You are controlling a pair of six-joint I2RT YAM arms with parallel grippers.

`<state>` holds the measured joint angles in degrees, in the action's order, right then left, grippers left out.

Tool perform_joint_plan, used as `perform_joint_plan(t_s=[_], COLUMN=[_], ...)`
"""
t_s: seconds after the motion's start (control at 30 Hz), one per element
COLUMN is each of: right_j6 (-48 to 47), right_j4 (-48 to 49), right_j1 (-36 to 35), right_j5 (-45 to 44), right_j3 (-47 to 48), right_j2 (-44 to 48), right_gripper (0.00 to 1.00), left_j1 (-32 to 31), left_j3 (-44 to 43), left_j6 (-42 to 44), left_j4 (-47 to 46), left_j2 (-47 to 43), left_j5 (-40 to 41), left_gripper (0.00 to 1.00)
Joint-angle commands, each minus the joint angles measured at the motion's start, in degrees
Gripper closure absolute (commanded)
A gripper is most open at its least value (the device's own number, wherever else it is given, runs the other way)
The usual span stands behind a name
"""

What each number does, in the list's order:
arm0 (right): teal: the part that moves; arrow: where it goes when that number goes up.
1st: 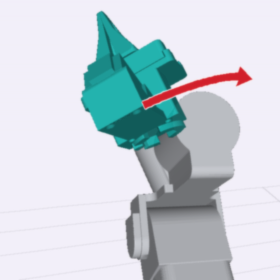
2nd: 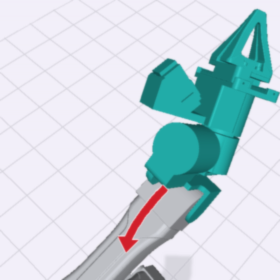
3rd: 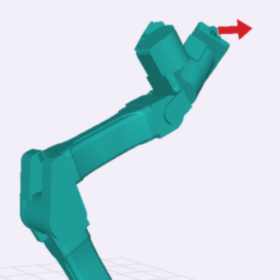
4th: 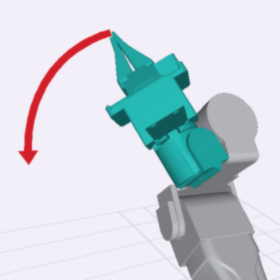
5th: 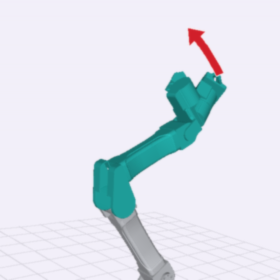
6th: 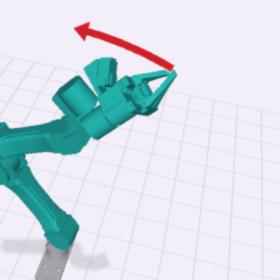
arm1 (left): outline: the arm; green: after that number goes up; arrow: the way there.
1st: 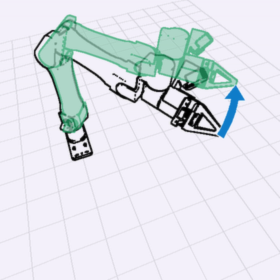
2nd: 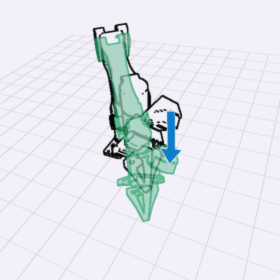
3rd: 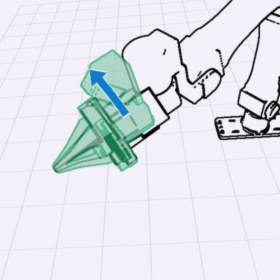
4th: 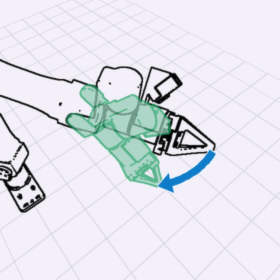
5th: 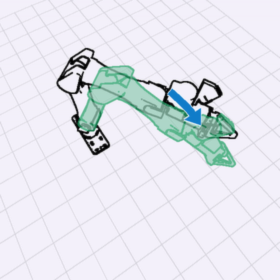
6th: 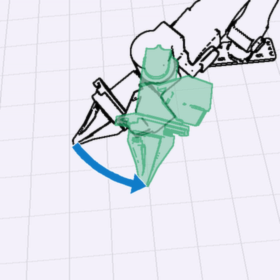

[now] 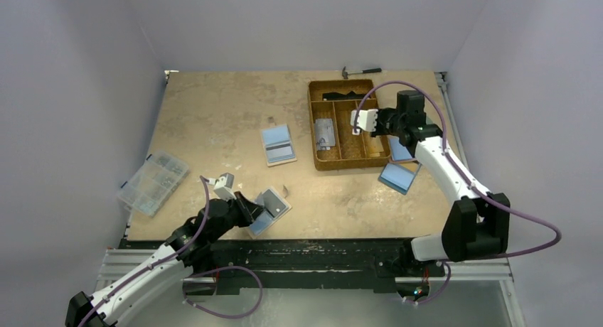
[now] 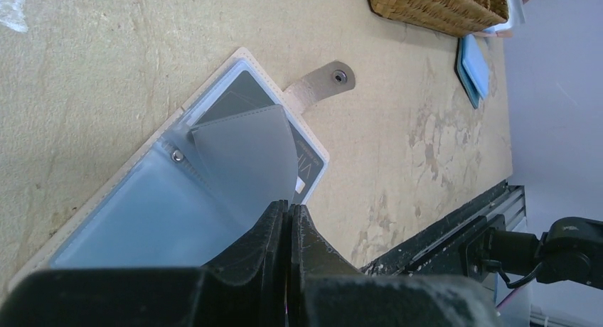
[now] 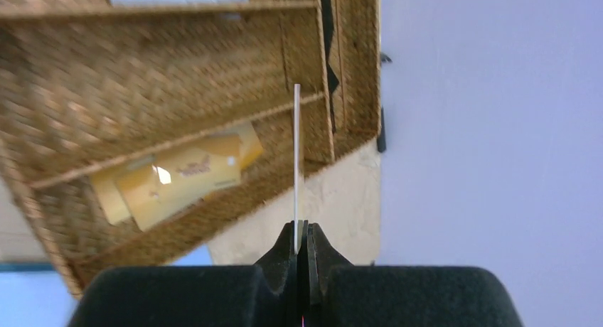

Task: Take the credit cards out of the card holder
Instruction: Place the credit card in the storage box.

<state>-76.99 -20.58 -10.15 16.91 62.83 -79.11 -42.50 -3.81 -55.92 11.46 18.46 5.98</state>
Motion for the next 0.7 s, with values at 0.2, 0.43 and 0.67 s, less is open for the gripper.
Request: perform_joint_plan(t_s=[0.2,0.43,0.67], right_j6=[-20.63,-24.48,-27.32], right_j4=[15.72,17.07,22.45], right_j1=[1.31,3.44,4.18], right_j5=[-4.68,-5.93,-5.82], right_j3=[-6.15,-4.52,-5.75], right_j2=[-4.82,-10.23,-13.68], right_gripper=[1.00,1.00,1.00], left_j1=[0.12,0.12,0.07], left_j3=[0.61,0.39,0.32], left_j6=[0.87,0.96,1.14], left_j4=[-1.07,-0.55,-1.17], left_j2=[-0.26,0.19,1.93], left_j5=[-2.45,-1.90,-1.58], left_gripper=[1.00,1.00,1.00])
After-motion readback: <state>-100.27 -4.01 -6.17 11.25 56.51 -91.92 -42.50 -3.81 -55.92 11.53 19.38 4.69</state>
